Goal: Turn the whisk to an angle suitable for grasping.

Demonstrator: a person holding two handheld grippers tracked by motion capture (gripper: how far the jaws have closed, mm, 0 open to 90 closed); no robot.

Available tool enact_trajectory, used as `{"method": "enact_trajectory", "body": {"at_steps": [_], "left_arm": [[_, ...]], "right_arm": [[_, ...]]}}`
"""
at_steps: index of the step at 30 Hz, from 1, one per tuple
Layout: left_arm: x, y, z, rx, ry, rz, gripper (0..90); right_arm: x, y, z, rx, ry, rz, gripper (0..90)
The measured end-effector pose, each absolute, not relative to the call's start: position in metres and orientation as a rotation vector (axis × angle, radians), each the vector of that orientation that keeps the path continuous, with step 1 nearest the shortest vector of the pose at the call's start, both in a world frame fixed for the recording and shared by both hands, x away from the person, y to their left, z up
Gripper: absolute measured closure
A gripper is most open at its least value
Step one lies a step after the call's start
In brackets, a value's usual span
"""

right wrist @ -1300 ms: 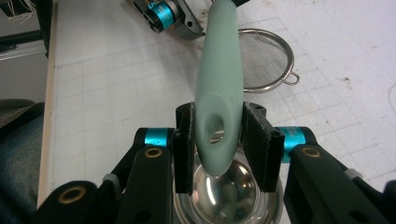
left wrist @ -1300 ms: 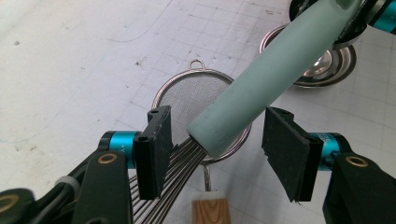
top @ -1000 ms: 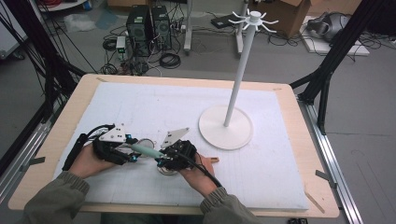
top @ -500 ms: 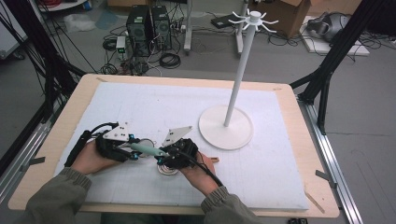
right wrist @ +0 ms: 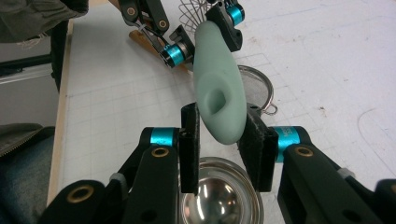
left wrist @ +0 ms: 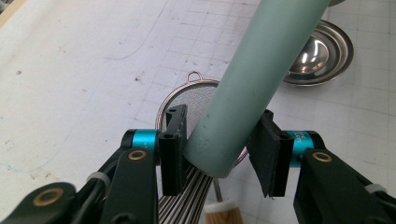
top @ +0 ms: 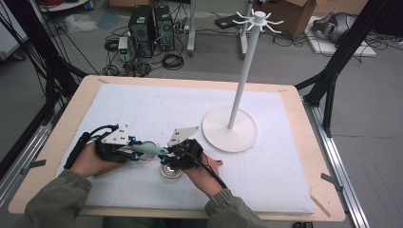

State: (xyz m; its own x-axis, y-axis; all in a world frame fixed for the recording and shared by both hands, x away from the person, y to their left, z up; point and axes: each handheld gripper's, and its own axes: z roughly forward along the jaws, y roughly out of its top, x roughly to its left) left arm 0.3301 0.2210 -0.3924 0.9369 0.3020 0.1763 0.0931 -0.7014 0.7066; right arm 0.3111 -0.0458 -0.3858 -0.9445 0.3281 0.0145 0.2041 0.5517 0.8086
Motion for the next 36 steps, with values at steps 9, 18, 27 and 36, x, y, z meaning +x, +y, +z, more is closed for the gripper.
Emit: {"method": "enact_trajectory", "body": {"at_steps": [9, 18, 27, 36], "left_arm": [[0.327, 0.219, -0.385, 2.386, 0.216, 0.414, 63.1], [0.327, 0.219, -0.381, 2.394, 0.202, 0.433, 66.3], [0.331, 0.224, -0.381, 2.386, 0.228, 0.417, 69.0], [0.334, 0.232, -0.373, 2.388, 0.289, 0.457, 69.2]], "right_arm": [[0.312, -0.048, -0.384, 0.469, 2.612, 1.398, 67.6], [0.314, -0.052, -0.382, 0.509, 2.588, 1.423, 64.1], [0.316, -0.054, -0.383, 0.538, 2.582, 1.433, 61.5], [0.318, -0.055, -0.383, 0.556, 2.576, 1.432, 60.1]]}}
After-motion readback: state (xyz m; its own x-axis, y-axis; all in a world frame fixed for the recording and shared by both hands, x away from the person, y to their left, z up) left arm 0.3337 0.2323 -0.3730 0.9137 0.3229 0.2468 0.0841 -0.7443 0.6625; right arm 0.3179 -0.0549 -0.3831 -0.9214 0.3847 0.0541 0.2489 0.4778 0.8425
